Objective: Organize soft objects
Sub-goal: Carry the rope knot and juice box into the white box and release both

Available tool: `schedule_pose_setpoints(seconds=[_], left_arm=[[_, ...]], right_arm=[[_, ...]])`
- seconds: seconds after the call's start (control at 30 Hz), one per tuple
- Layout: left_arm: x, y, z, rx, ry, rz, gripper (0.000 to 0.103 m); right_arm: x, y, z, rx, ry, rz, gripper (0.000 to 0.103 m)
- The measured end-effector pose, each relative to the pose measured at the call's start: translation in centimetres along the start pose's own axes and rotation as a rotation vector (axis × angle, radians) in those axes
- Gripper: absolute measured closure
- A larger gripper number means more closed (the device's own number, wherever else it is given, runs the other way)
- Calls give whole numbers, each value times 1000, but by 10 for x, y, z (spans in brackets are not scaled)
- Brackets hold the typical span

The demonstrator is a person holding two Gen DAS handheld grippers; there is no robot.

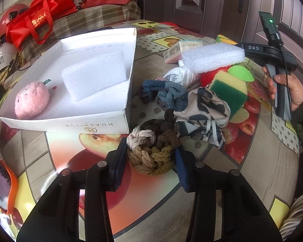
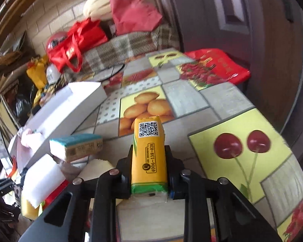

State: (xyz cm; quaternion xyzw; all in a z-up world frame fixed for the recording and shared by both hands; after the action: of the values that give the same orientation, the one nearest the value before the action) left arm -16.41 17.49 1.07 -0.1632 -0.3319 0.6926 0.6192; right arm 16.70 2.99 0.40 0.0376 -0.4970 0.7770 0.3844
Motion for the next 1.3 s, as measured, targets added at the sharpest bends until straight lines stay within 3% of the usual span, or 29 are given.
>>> schedule_pose_setpoints(seconds=[0.13,0.23,0.33,0.43,0.63,0.97,1.07,1.2,1.3], left_arm=[[-5,4,23,-103,-46,-17,61],[-7,9,46,-208,-126,-9,61],[-1,17,69,-325,-161,27,61],[10,24,89,-443,-275,63,61],[44,19,83,-435,-370,173,61],[84,-2,58,-441,-471,237,61],[93,-5,53,-429,-478,269,61],[94,-2,57,-460,-488,283,61],[93,-2,58,-463,-496,281,61]], right_arm=[[-2,6,33,-139,-46,-34,78],[9,18,65,-270,-83,9,78],[24,27,80,-310,-127,32,78],[46,35,79,-289,-176,65,78],[107,56,59,-192,-269,215,78],[186,95,41,-103,-384,404,79],[186,96,44,-125,-392,390,79],[161,81,43,-147,-370,255,79],[160,82,45,-154,-364,251,79]])
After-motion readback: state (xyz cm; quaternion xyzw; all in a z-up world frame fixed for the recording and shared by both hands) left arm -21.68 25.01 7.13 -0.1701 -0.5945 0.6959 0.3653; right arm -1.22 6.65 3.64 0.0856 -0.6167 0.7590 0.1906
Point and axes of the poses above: each gripper's, at about its wrist camera, not at the fingertips, and z roughly against the way its jaws point, x to its left, y to its underside, the point moved 1 cm from there along -z, roughly the way its jaws point, and after that the axes turned 11 degrees about -z, right-handed, at the moved point
